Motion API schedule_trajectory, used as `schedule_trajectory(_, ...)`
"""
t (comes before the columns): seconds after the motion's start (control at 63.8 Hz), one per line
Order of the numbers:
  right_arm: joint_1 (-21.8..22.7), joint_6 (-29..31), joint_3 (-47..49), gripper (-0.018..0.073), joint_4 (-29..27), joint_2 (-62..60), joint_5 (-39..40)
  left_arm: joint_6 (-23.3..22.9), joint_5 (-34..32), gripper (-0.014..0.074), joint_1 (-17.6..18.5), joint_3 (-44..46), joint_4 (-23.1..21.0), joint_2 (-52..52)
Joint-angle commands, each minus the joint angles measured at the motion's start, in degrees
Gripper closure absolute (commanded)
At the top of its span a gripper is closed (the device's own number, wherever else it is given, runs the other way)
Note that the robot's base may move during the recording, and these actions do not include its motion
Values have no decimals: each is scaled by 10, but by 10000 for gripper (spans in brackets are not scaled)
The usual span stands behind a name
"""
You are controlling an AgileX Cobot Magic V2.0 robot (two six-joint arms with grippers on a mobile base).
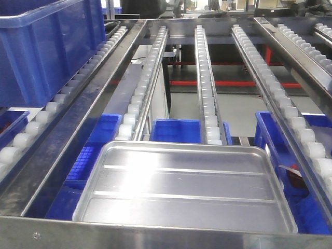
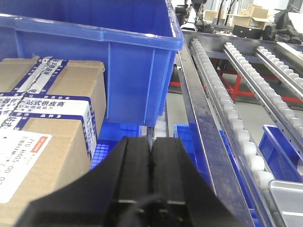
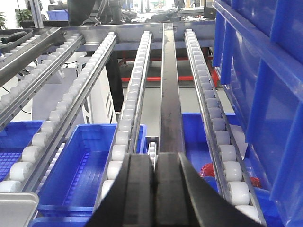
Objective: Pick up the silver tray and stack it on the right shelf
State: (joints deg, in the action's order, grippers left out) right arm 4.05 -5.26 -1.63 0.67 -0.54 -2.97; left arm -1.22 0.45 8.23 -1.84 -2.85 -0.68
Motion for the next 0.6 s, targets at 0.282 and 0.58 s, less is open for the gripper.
schedule_trajectory(0.282,4,6,11,502,1,-13,53,-1,-54,697,0,-10,-5,-9)
schedule_trajectory(0.58,4,6,11,502,1,-13,53,-1,-63,697,0,-9,-5,-9)
